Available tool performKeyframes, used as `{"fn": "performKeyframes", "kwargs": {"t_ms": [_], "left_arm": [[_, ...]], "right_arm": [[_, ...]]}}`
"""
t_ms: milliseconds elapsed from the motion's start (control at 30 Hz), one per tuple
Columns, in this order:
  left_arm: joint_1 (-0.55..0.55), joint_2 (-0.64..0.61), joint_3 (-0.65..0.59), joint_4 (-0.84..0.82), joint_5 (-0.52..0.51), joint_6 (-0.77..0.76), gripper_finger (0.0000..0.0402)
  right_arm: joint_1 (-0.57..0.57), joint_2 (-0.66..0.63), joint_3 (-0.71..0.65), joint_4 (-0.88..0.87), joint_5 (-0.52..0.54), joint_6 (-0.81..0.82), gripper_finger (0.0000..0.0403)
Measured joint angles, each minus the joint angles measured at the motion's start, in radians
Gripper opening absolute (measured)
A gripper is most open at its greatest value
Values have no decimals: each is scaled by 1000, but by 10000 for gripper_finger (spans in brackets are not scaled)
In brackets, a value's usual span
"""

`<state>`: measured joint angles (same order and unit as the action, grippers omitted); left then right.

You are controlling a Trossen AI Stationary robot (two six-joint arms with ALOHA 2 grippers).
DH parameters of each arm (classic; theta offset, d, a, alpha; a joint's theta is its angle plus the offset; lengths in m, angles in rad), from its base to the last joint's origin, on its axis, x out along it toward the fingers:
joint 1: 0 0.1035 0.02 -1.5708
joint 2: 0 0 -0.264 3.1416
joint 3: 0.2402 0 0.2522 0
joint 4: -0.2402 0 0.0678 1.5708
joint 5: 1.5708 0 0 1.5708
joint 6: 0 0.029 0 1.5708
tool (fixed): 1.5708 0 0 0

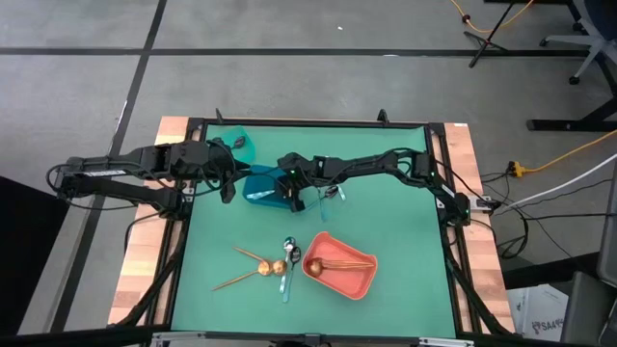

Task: Sort silverware by color (type)
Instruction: Put the patterned blue spoon into the blue bin

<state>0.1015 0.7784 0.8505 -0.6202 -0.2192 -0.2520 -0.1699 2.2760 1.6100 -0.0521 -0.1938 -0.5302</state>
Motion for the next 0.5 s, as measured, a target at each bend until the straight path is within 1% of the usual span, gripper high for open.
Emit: {"fn": "performKeyframes", "kwargs": {"t_ms": [500], "left_arm": [[0,0,0,0,0,0,80]], "right_arm": [[0,0,0,7,0,0,3]]}}
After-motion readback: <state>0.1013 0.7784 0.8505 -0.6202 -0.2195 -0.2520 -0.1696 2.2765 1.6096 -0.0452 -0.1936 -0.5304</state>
